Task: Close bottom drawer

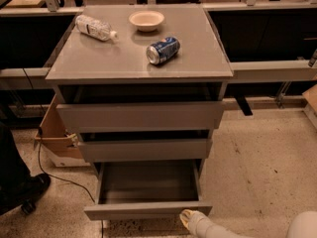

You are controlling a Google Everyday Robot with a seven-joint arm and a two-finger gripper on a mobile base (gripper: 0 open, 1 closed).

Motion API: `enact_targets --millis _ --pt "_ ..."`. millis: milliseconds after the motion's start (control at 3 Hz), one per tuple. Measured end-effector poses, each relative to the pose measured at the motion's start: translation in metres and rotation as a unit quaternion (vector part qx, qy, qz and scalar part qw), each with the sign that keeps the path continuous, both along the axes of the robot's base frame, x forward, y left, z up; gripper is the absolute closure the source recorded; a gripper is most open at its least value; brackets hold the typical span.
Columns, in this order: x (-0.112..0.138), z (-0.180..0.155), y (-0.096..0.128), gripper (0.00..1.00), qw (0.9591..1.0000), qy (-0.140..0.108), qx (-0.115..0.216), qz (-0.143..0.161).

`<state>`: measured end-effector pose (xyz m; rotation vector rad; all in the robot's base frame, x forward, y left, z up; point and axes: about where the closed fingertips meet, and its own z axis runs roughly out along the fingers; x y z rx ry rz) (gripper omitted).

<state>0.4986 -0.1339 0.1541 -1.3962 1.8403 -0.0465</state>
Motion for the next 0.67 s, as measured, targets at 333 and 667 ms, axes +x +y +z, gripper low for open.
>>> enact_targets --millis 333,667 --pt "0.014 0.003 0.001 1.00 0.9998 -0.021 0.003 -0.003" --pt "0.030 0.006 0.007 1.00 0.9991 -0.041 0.013 -0.005"
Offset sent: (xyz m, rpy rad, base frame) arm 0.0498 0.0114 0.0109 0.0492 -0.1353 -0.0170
